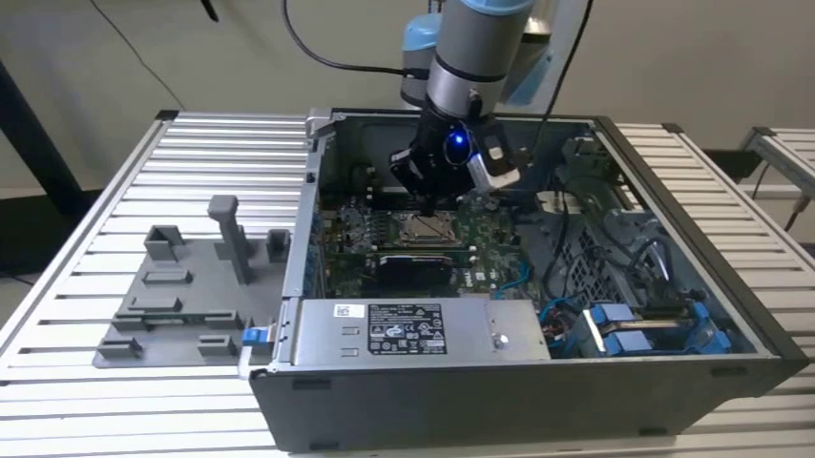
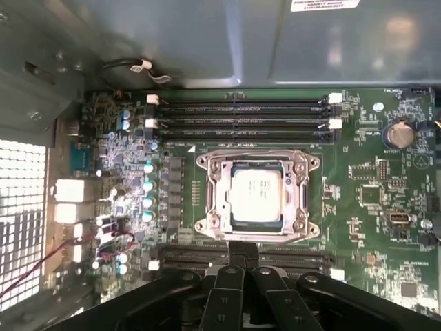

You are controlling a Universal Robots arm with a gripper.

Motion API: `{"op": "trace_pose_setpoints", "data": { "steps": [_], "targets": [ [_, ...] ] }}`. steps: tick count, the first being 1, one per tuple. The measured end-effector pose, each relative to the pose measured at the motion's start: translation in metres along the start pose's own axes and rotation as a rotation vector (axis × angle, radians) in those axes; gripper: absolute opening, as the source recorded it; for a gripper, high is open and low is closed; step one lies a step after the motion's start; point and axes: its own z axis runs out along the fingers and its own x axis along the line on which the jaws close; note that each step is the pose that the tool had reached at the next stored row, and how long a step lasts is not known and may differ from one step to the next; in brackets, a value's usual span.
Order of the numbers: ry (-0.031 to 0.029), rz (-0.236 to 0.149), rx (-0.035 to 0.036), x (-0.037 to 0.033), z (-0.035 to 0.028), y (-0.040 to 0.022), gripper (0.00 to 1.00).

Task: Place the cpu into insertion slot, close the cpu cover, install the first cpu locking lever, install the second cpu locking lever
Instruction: 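Install the second cpu locking lever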

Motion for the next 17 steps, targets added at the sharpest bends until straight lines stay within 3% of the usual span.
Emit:
{"op": "trace_pose_setpoints", "data": {
  "steps": [2,7,17],
  "targets": [
    [0.0003,0.0,-0.0002,0.0014,-0.0031,-0.0011,0.11],
    [-0.0022,0.0,0.0001,0.0117,-0.0018,-0.001,0.11],
    [-0.0037,0.002,-0.0023,0.0184,-0.0011,-0.0071,0.11]
  ]
}}
